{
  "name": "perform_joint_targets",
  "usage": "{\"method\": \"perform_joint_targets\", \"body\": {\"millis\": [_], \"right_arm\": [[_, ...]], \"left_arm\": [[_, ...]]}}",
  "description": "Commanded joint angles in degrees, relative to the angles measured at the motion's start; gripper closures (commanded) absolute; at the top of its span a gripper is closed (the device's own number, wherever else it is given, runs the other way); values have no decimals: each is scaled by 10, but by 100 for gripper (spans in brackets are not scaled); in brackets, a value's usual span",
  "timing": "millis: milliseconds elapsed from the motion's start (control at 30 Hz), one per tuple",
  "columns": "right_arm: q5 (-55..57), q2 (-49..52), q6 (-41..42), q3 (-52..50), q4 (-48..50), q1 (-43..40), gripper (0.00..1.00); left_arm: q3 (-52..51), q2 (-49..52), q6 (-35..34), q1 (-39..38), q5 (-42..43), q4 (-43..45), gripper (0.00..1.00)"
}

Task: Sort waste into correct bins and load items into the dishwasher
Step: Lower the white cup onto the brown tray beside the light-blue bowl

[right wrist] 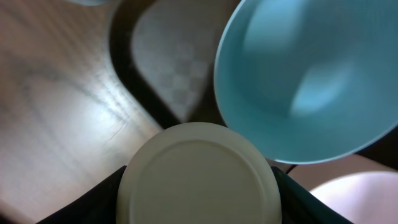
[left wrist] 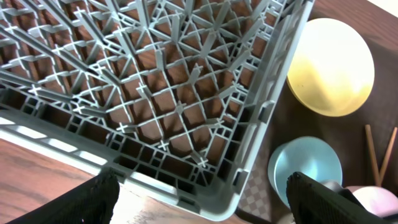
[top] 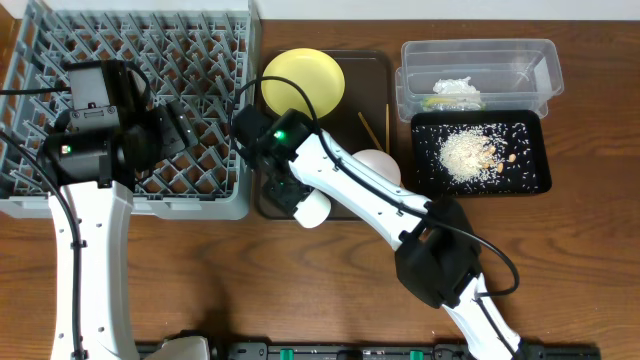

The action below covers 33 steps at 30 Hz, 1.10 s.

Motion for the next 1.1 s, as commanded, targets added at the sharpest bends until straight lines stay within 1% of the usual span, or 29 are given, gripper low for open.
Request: {"method": "perform_joint_targets", "body": {"millis": [0, 233, 367, 433, 500, 600, 667, 733, 833, 933, 1000, 1067], "right_arm": [[44, 2, -9, -21, 18, -2, 49], [154, 2, -20, -63, 63, -4, 42], [186, 2, -37, -65, 81, -6, 29], [183, 2, -39, -60, 84, -5, 18], [153, 0, -39, -52, 80, -4, 15], [100, -10, -38, -42, 71, -5, 15], [78, -25, -16, -38, 66, -6, 15], [51, -45, 23, -38, 63, -10, 17], [16, -75, 132, -38, 57, -23, 34], [-30, -87, 180, -38, 51, -41, 38], [-59, -86, 195, -43, 50, -51, 42], [-67, -86, 216, -62, 54, -58, 46]], "left_arm": [[-3, 1, -5, 1, 10, -1, 12], [-3, 1, -5, 1, 10, -2, 12], [-3, 1, -5, 1, 10, -3, 12], [-3, 1, -5, 1, 10, -3, 12], [-3, 1, -5, 1, 10, -3, 12], [-3, 1, -5, 1, 10, -3, 12], [-3, 1, -5, 1, 10, -3, 12], [-3, 1, -5, 1, 10, -3, 12], [-3, 1, -5, 1, 10, -3, 12], [-3, 1, -5, 1, 10, -3, 12], [-3, 1, -5, 1, 10, -4, 12], [-3, 1, -5, 1, 12, -6, 12]]}}
